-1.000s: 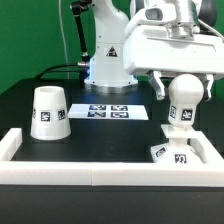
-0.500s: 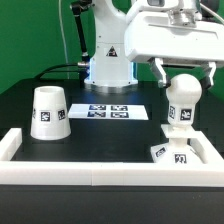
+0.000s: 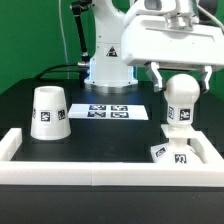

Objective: Assemble lamp

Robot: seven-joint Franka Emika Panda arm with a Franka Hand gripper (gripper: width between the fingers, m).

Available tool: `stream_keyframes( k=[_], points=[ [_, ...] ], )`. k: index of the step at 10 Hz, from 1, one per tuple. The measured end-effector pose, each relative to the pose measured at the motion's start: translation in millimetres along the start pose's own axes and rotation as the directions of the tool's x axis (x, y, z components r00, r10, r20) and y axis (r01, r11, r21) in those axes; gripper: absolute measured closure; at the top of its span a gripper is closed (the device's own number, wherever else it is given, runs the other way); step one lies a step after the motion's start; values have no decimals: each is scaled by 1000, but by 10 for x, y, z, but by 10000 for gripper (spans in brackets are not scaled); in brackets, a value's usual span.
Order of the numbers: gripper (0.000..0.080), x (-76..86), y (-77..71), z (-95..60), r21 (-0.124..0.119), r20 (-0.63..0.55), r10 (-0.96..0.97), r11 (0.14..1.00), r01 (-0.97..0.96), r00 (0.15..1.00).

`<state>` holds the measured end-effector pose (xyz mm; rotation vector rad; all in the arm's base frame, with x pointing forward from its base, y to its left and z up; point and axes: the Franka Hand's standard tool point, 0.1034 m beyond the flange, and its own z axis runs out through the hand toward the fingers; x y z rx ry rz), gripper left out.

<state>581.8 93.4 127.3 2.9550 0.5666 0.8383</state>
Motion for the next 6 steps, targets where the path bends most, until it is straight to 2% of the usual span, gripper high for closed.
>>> stream_keyframes(
  k=[1, 2, 4, 6],
  points=[
    [101, -29, -19, 17, 25, 77, -1, 1000, 0, 997],
    [101, -20, 1, 31, 34, 111, 1, 999, -4, 994],
    [101, -44, -61, 64, 80, 256, 3, 997, -24, 967],
    [101, -60, -132, 57, 108, 368, 2, 993, -45, 930]
  ],
)
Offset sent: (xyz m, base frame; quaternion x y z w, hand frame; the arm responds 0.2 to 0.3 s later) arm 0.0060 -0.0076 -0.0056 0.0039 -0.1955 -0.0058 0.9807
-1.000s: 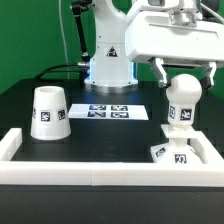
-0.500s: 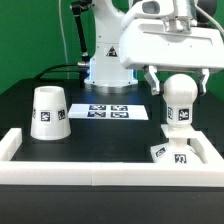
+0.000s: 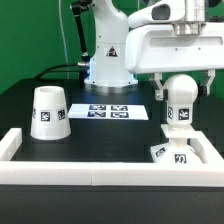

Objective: Assemble lamp

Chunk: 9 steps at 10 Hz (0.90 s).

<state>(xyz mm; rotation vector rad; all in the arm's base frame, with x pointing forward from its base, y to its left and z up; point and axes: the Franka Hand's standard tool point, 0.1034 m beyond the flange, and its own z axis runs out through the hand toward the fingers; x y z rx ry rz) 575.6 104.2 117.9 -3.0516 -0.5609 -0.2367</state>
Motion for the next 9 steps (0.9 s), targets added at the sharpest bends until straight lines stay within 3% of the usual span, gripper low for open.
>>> stream_keyframes(
  k=[5, 6, 9],
  points=[
    [101, 15, 64, 37, 0, 10, -1, 1000, 1, 1000],
    [225, 14, 61, 38, 1, 10, -1, 1000, 1, 1000],
    [223, 14, 60, 38, 2, 10, 22, 1000, -22, 1000]
  ],
)
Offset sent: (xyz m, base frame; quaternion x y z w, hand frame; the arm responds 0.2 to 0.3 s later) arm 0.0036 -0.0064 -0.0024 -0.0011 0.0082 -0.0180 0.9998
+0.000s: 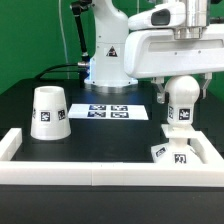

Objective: Assemble lamp

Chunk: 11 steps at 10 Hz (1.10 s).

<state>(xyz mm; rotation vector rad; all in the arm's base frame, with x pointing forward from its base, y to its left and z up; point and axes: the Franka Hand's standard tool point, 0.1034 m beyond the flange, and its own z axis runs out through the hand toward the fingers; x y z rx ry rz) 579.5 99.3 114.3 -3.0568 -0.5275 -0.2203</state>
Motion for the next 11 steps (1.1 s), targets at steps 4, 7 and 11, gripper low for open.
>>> stream_keyframes(
  k=[4, 7, 11],
  points=[
    [223, 18, -45, -5, 8, -5, 395, 919, -395, 919],
    [223, 10, -60, -2, 5, 3, 621, 784, -621, 784],
    [223, 15, -74, 5, 21, 0, 779, 627, -778, 628]
  ],
)
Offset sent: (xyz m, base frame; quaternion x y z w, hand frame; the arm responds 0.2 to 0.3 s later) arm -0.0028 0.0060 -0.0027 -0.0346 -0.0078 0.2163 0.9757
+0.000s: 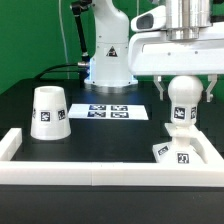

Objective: Assemble lamp

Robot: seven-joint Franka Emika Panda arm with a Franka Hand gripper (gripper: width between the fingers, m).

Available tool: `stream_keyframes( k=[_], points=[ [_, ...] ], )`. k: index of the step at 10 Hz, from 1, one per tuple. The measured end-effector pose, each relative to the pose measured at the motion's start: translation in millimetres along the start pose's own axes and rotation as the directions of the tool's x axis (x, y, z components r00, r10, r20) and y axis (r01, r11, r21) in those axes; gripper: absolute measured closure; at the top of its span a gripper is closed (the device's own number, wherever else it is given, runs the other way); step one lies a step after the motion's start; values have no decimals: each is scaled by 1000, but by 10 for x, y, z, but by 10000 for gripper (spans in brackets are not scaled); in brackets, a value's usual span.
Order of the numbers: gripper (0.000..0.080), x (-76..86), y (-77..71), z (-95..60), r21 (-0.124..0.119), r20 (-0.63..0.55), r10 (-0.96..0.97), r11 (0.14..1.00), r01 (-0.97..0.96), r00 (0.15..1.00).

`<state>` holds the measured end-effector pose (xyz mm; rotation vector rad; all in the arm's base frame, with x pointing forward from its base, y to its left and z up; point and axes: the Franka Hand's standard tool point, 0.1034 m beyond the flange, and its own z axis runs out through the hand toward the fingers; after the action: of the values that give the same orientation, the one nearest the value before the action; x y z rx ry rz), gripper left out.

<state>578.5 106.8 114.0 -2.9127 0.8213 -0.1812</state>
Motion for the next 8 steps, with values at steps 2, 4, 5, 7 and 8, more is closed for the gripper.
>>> stream_keyframes(
  k=[2, 4, 5, 7, 8],
  points=[
    [223, -5, -4, -4, 6, 8, 152, 988, -152, 988],
    [223, -29, -24, -30, 9, 33, 383, 923, -384, 923],
    [223, -40, -23, -21, 7, 46, 472, 881, -473, 880],
    [223, -66, -20, -5, -9, 80, 645, 763, -647, 760],
    [223, -71, -4, 12, -16, 89, 686, 726, -688, 722]
  ],
)
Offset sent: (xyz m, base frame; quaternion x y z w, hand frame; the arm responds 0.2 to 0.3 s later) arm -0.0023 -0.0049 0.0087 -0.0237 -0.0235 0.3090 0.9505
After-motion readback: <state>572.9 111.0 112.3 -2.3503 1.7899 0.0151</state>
